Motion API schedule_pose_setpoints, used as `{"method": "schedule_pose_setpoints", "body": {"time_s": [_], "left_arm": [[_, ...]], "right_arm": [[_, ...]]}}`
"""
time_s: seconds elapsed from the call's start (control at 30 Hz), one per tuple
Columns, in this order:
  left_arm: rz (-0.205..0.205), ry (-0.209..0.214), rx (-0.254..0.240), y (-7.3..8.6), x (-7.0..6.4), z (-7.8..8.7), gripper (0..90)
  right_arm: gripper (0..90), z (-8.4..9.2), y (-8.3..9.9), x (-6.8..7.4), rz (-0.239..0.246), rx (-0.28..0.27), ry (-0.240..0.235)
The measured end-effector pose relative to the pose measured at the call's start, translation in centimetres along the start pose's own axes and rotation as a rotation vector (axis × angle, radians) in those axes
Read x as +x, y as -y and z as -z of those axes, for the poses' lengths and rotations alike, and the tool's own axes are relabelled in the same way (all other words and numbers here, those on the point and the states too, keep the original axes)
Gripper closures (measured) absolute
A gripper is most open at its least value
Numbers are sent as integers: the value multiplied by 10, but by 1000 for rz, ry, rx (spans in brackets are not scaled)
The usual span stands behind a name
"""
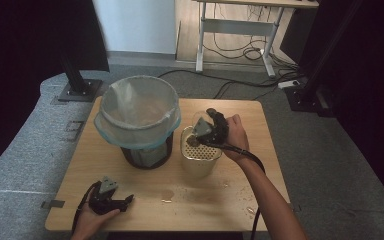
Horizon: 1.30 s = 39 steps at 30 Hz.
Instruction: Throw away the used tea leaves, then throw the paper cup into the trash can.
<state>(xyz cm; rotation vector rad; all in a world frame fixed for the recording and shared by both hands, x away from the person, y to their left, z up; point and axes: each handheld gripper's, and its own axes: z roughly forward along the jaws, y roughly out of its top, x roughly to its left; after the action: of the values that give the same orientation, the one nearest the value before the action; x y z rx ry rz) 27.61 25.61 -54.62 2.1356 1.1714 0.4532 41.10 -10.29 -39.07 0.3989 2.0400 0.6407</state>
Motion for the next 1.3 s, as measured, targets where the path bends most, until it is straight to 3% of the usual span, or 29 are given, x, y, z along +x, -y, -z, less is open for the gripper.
{"method": "schedule_pose_setpoints", "body": {"time_s": [0.07, 0.2, 0.27, 0.43, 0.77, 1.0, 1.3], "left_arm": [[0, 0, 0, 0, 0, 0, 149], [1, 0, -1, 0, 0, 0, 149], [1, 0, -1, 0, 0, 0, 149], [0, -1, -2, 0, 0, 0, 150], [2, 0, -2, 0, 0, 0, 150], [0, 1, 0, 0, 0, 0, 150], [-1, 0, -1, 0, 0, 0, 150]], "right_arm": [[411, 2, 5, -9, -182, -58, -73], [411, 5, 14, -21, -417, -132, -169], [411, 6, 19, -25, -499, -160, -207], [412, 10, 22, -30, -620, -219, -256], [414, 13, 25, -40, -733, -268, -274], [414, 22, 14, -49, -730, -294, -263], [414, 39, -26, -68, -705, -377, -255]]}}
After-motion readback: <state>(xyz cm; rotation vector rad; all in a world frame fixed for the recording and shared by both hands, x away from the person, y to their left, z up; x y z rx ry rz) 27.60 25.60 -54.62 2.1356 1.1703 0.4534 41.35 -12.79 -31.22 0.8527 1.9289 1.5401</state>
